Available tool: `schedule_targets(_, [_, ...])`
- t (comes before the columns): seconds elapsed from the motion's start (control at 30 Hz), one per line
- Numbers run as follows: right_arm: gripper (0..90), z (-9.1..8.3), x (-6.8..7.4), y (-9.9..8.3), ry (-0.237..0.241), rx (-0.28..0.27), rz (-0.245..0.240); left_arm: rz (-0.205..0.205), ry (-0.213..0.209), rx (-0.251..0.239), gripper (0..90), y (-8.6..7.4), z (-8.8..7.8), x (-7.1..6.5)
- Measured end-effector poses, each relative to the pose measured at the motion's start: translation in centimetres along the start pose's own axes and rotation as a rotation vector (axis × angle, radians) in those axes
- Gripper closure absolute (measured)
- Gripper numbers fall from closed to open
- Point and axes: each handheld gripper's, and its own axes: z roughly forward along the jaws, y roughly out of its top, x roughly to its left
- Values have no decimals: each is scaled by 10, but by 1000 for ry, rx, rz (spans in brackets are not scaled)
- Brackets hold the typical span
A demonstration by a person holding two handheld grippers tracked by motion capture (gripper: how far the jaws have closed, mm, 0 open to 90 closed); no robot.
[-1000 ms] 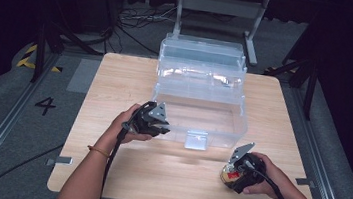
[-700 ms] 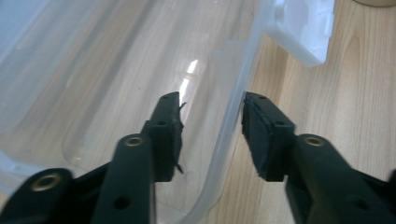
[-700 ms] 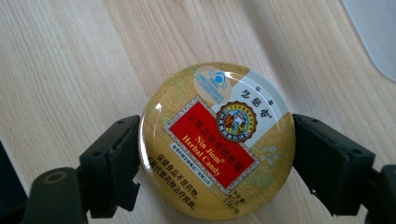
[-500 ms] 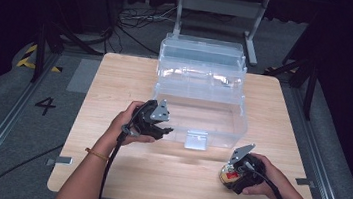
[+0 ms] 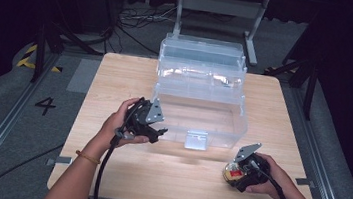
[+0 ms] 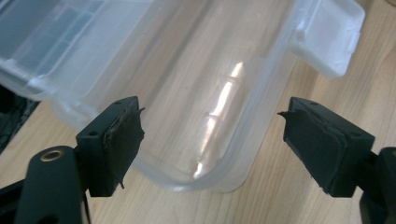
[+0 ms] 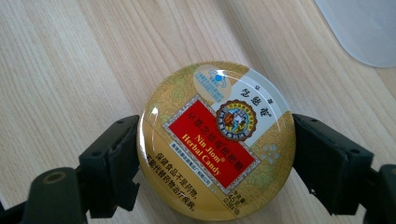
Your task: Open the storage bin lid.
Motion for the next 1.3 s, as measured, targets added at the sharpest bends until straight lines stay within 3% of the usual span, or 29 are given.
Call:
schedule_targets(0.27, [202,-2,-2,-3,-12,7,19,-83,7,0,191,-37,-16,2])
schedule_targets(0.37, [202,-4,-4,-5,-23,4,20,-115,-17,20,193,-55,-11,-1])
schedule_targets(0.43, [202,-5,-5,-6,-26,4,28,-134,-37,58,193,-69,-2,-4])
schedule_targets(0.6, [202,-9,-8,-9,-39,-9,38,-148,-92,139,192,-91,14,-9])
schedule_targets(0.8, [202,-14,-12,-12,-51,-17,54,-173,-113,159,194,-105,21,-14])
schedule_targets(0.93, [202,-15,-14,-13,-56,-22,59,-209,-135,150,192,-114,24,-17])
schedule_targets(1.03, [203,-17,-16,-14,-66,-23,58,-243,-183,120,185,-120,24,-18])
schedule_targets(1.1, [202,-19,-17,-14,-68,-23,62,-262,-189,96,168,-124,24,-18])
schedule_targets(1.17, [203,-21,-18,-13,-73,-31,61,-306,-196,76,159,-129,25,-17])
schedule_targets(1.2, [202,-21,-18,-13,-77,-33,60,-306,-196,76,152,-129,25,-17])
schedule_targets(1.23, [202,-23,-18,-13,-81,-36,58,-315,-193,38,145,-135,25,-18])
schedule_targets(1.3, [203,-25,-19,-13,-82,-40,56,-317,-190,39,143,-135,25,-18])
